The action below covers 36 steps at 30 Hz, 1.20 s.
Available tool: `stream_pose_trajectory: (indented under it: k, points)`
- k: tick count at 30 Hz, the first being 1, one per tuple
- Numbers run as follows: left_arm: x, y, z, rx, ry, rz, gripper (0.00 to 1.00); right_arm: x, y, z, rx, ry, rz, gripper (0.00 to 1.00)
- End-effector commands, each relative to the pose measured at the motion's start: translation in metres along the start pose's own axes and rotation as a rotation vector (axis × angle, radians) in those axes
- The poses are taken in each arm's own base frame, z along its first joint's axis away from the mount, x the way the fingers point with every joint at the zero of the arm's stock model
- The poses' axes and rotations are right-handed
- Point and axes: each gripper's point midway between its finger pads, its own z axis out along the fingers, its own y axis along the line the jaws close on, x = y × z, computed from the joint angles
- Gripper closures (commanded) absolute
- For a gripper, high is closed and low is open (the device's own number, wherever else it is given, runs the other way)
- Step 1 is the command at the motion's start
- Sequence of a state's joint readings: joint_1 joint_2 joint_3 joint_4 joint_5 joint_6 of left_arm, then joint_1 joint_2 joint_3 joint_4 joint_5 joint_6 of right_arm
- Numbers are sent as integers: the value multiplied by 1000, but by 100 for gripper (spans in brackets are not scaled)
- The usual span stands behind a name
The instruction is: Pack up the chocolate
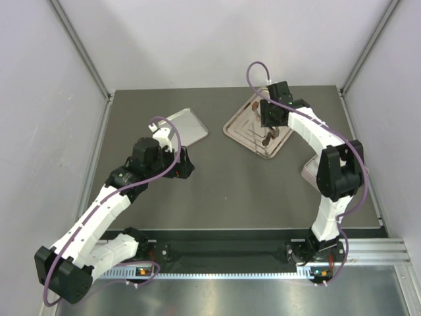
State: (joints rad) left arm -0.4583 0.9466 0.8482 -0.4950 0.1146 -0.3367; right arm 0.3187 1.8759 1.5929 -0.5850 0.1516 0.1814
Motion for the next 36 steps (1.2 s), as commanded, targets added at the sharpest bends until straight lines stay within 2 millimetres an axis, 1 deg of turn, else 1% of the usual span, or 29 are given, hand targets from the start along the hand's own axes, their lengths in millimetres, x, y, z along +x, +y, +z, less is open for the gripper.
stream_pose_trajectory:
  k: [1,7,13,17,21,23,25,27,28,29,30,31,33,34,36]
  points:
    - [-9,-2,-3,4,-26,23,4,-21,13,4,-30,-81,-29,49]
    - [-8,-1,-2,-3,-23,24,4,-16,16,18,-31,-57,-36,49]
    - [-8,0,-2,-6,-23,24,4,-9,15,25,-23,-38,-39,49]
    - [-8,-1,-1,-4,-22,24,4,-8,14,25,-22,-37,-39,50]
    - [-9,-1,-2,-3,-25,26,4,-11,15,21,-22,-45,-42,57]
    - [-9,-1,-2,-4,-24,25,4,-11,13,16,-22,-44,-32,59]
    - [-10,-1,-3,-5,-28,26,4,-16,12,6,-18,-57,-12,63]
    - [-9,-1,-3,-3,-28,26,4,-15,8,-5,-1,-45,0,66]
    - [-9,-1,-3,-3,-28,26,4,-19,6,-15,8,-53,19,67]
    - [-9,-1,-3,-2,-28,24,4,-19,3,-19,17,-47,30,67]
    - [-9,-2,-4,2,-28,25,4,-14,-1,-24,25,-25,37,69]
    - [-10,-2,-4,4,-30,25,4,-17,-4,-34,23,-36,54,69]
    - [-9,-2,-4,4,-30,24,4,-14,-8,-44,25,-33,65,70]
    - [-10,-3,-5,8,-32,24,4,-13,-12,-54,28,-42,79,70]
    - [-10,-4,-5,13,-32,23,4,-7,-19,-64,41,-38,105,70]
